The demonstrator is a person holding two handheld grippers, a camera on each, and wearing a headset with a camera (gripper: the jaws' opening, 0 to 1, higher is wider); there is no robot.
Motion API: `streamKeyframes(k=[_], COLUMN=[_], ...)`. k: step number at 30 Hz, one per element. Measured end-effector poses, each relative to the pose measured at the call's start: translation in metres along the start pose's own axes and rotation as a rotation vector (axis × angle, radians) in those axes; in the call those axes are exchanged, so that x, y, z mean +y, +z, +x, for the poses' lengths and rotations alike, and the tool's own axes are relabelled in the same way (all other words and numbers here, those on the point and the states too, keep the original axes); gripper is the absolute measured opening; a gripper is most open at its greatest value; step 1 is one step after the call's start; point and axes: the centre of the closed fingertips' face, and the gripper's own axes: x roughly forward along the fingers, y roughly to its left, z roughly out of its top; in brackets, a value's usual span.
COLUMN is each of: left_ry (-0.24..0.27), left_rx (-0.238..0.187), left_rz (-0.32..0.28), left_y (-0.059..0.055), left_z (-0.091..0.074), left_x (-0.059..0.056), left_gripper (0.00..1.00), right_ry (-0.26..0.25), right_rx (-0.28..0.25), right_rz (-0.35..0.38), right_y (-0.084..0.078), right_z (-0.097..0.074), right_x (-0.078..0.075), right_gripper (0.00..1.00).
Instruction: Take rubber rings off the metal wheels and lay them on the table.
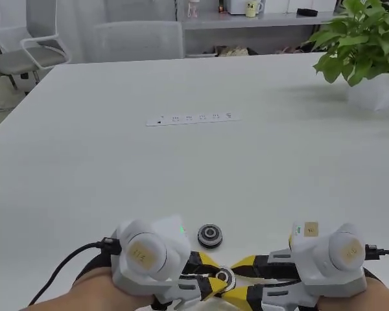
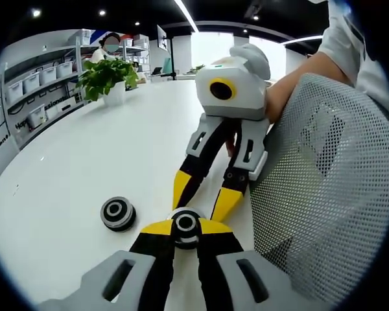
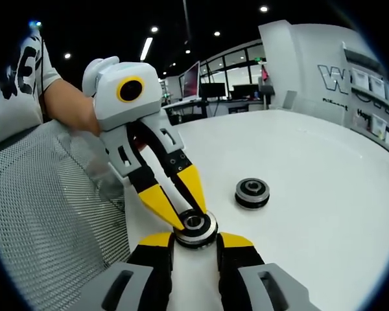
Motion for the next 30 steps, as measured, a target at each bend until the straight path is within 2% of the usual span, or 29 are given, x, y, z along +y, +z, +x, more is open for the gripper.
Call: streamKeyframes(k=[13, 18, 30], left_ry=[0.000, 0.000, 0.001], left_rx=[-0.002, -0.004, -0.005], left_rz=[-0.003, -0.003, -0.006], left_y=[0.0001, 0.0002, 0.0002], left_z=[-0.0002, 0.0000, 0.0002], left_x=[-0.0003, -0.0002, 0.0000], left_gripper=[0.08, 0.08, 0.08], right_ry=[-0.010, -0.016, -0.024], right_rx=[0.005, 0.027, 0.037], right_rz=[-0.013, -0.044, -0.045], right_y=[-0.0038, -0.0056, -0.0048], right_z=[-0.0042, -0.0051, -0.0068], right_x=[-0.0036, -0.0029, -0.0011], right_gripper=[0.19, 0.17, 0.14])
